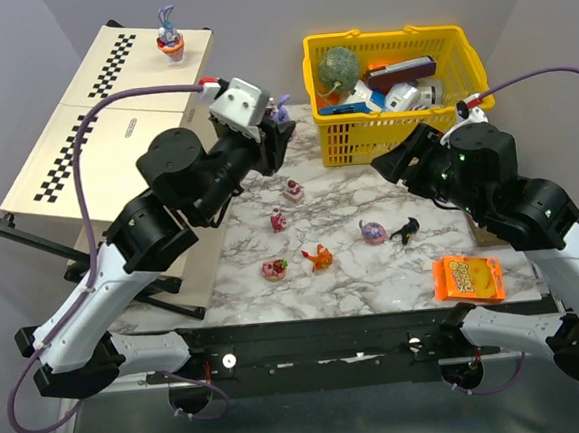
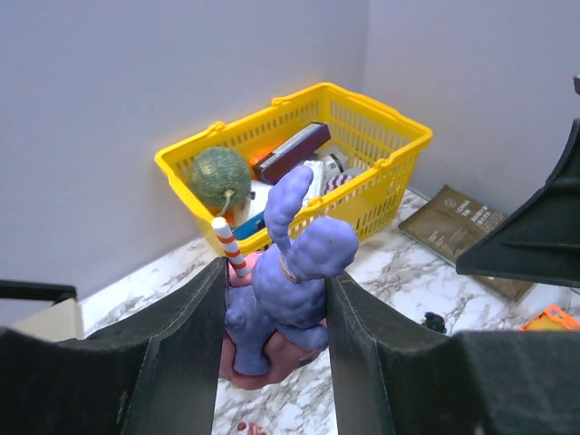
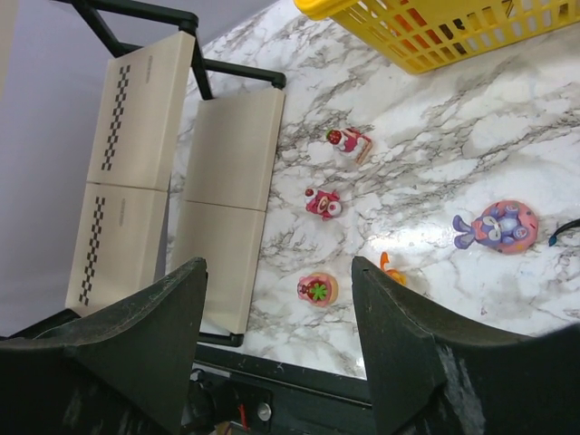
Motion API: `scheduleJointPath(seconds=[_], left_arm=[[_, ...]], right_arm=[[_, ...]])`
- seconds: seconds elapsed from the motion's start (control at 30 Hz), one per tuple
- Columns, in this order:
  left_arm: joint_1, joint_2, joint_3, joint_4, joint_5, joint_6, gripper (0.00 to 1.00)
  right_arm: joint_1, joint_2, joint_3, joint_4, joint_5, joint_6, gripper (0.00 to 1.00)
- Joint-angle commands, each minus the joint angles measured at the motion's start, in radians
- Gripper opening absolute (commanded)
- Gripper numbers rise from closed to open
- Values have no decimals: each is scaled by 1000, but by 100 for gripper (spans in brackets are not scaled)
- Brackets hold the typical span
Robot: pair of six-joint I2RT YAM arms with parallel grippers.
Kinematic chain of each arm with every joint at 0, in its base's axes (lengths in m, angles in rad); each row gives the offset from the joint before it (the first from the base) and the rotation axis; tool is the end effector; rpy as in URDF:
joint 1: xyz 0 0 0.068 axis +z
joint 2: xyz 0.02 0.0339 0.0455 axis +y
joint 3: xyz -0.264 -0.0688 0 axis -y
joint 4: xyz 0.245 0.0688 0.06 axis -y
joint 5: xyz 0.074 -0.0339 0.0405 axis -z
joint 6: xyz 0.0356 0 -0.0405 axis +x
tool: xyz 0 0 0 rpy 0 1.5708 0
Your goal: Place and organize the plastic toys onto the shelf
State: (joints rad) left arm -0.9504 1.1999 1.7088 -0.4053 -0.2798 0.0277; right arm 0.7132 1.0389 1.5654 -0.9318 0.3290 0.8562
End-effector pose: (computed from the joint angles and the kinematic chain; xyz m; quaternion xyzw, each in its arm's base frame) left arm 0.1340 -0.1706 0.5425 0.2200 0.6339 -0.2438 0.7002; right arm 0.1336 0.1004 0.4736 0.1487 0.8151 0.2869 0.4808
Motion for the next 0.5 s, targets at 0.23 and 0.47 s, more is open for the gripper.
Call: scheduleJointPath(seconds=[0.23, 0.47], left_arm=[[199, -17, 210, -331, -110, 11, 0], [309, 6, 316, -428, -107, 23, 0]], right_arm=[[-1, 39, -36, 44, 5, -11, 73], [-9, 98, 19, 37, -62, -45, 73]])
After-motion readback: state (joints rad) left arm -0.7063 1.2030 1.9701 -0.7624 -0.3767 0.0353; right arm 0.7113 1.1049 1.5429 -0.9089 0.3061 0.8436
